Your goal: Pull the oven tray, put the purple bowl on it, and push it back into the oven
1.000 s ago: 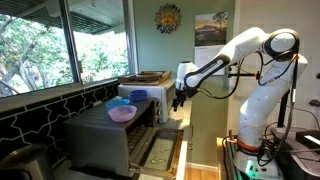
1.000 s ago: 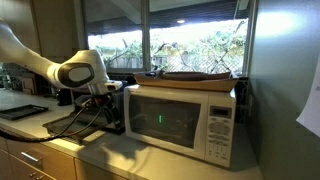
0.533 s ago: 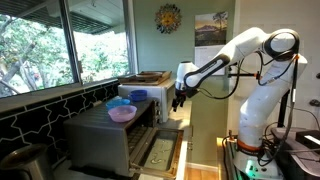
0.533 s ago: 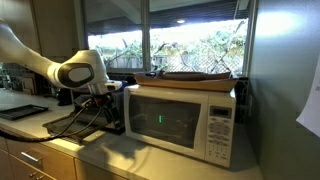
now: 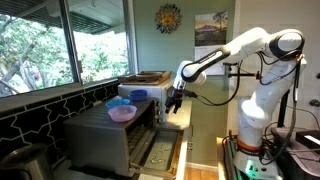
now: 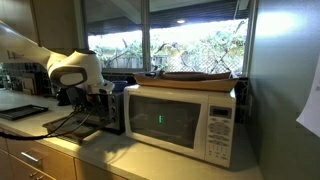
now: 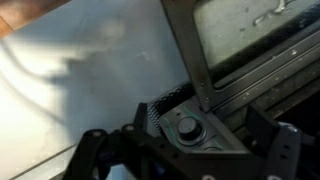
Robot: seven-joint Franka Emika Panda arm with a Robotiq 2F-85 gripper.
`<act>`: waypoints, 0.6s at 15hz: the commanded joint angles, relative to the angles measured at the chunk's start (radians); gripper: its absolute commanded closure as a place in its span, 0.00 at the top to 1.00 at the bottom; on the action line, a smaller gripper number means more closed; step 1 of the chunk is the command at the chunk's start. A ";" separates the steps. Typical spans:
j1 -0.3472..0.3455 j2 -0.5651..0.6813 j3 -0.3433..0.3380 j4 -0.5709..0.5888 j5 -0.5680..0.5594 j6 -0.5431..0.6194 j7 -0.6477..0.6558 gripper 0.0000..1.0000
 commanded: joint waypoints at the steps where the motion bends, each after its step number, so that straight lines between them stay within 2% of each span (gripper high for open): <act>1: 0.097 -0.039 -0.063 -0.048 0.221 0.001 -0.085 1.00; 3: 0.141 -0.036 -0.085 -0.059 0.359 0.010 -0.142 1.00; 6: 0.158 -0.027 -0.078 -0.065 0.545 0.017 -0.256 1.00; 8: 0.134 -0.007 -0.044 -0.061 0.591 0.022 -0.308 1.00; 9: 0.098 -0.005 -0.021 -0.039 0.549 -0.016 -0.262 1.00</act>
